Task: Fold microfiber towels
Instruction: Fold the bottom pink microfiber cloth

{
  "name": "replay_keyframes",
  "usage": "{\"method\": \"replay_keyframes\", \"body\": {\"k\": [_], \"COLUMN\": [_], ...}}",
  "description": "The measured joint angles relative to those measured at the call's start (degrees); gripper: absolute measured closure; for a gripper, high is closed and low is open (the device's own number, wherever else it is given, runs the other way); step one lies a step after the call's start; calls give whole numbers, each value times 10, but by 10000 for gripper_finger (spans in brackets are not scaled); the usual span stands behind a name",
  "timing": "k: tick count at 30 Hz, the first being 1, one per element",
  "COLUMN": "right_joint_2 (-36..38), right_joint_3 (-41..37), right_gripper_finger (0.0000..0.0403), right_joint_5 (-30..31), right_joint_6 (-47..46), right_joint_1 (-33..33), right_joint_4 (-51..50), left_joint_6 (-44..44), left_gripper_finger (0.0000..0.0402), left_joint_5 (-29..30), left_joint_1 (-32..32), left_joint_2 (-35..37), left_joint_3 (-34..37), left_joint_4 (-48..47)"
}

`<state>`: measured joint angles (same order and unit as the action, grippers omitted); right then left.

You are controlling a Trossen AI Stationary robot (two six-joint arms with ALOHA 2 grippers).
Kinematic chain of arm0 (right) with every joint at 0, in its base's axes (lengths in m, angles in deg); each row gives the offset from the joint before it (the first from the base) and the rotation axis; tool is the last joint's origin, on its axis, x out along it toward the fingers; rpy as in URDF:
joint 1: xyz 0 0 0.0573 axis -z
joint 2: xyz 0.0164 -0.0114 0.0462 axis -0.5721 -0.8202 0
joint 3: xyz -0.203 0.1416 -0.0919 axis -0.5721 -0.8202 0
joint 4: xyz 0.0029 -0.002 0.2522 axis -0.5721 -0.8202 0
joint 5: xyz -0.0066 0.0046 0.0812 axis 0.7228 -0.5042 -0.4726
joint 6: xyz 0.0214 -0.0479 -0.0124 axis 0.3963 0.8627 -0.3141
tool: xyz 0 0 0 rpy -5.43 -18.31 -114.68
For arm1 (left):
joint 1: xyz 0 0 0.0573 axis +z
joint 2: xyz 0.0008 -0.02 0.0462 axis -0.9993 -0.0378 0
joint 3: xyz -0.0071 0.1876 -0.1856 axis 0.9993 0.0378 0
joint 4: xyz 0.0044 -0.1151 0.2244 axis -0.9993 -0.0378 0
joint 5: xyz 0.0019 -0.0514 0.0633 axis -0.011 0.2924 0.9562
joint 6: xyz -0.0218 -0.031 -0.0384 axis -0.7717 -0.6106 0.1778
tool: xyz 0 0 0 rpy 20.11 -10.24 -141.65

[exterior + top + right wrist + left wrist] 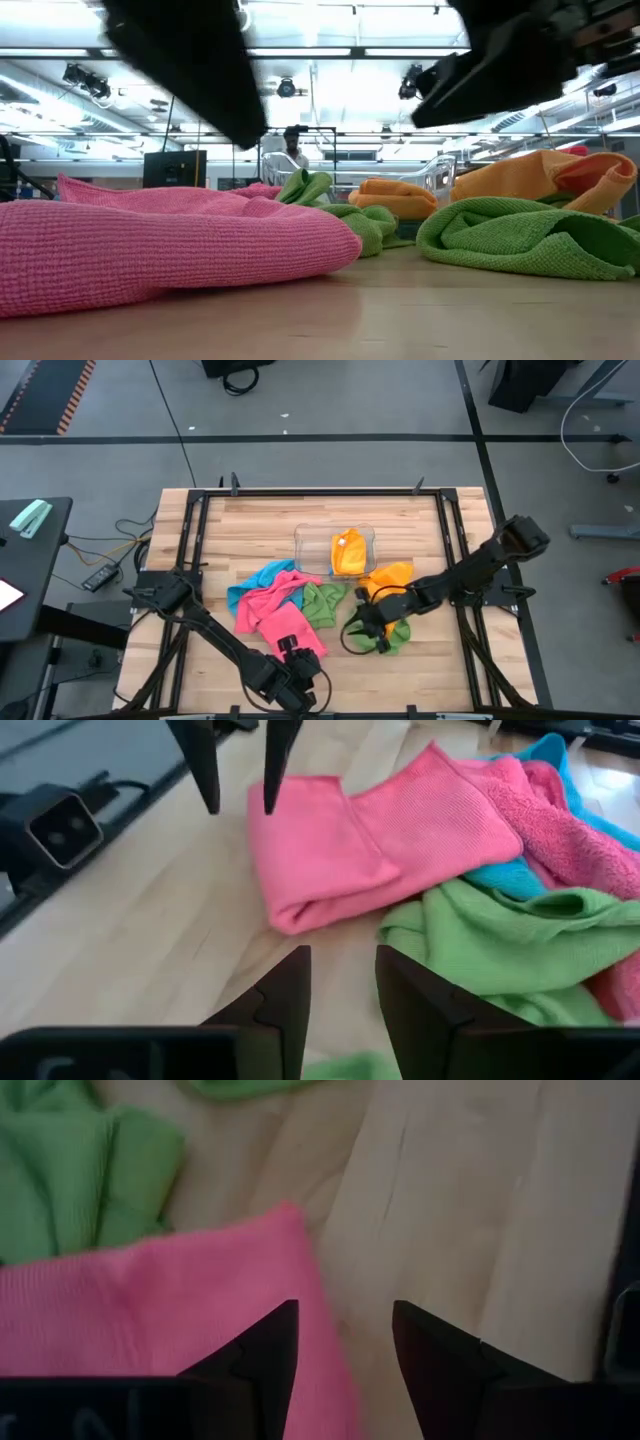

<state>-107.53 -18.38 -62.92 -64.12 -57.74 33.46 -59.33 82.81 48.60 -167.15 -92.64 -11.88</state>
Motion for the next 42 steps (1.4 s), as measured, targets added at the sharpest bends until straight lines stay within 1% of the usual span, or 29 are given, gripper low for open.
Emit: {"method": "replay_keyframes", "body": {"k": [6,10,12,14,17,20,24,27,30,33,38,42], "right_joint_2": [4,4,4,4,4,4,4,4,4,4,3,3], "right_joint_3": [-5,-5,-5,-5,-5,-5,-5,-5,-5,-5,-5,-5], "right_gripper_finger": [289,290,290,290,290,290,290,290,290,290,290,290], "right_joint_5": [39,45,45,45,46,45,45,45,45,45,45,45], "right_joint_6": [2,-3,-2,-3,-4,-4,-4,-4,-4,-3,-3,-3], "right_joint_1": [-22,-22,-22,-22,-22,-22,-21,-20,-20,-20,-20,-20], "right_joint_4": [2,-2,-2,-1,0,1,2,1,1,2,2,3], "left_joint_6": [-2,-22,-22,-42,-93,-103,-78,-51,-39,-32,-17,-19], "left_gripper_finger": [230,230,229,224,206,180,142,127,130,146,176,183], "left_joint_5": [-7,-20,-38,-41,-43,-42,-45,-46,-45,-46,-60,-72], "left_joint_1": [12,13,15,14,15,15,19,22,27,28,28,28], "left_joint_2": [-43,-83,-94,-98,-100,-100,-101,-111,-112,-120,-133,-139], "left_joint_3": [-73,-126,-138,-140,-140,-140,-140,-139,-140,-140,-139,-141], "left_joint_4": [-72,-126,-133,-135,-167,-184,-177,-161,-165,-178,-171,-178]}}
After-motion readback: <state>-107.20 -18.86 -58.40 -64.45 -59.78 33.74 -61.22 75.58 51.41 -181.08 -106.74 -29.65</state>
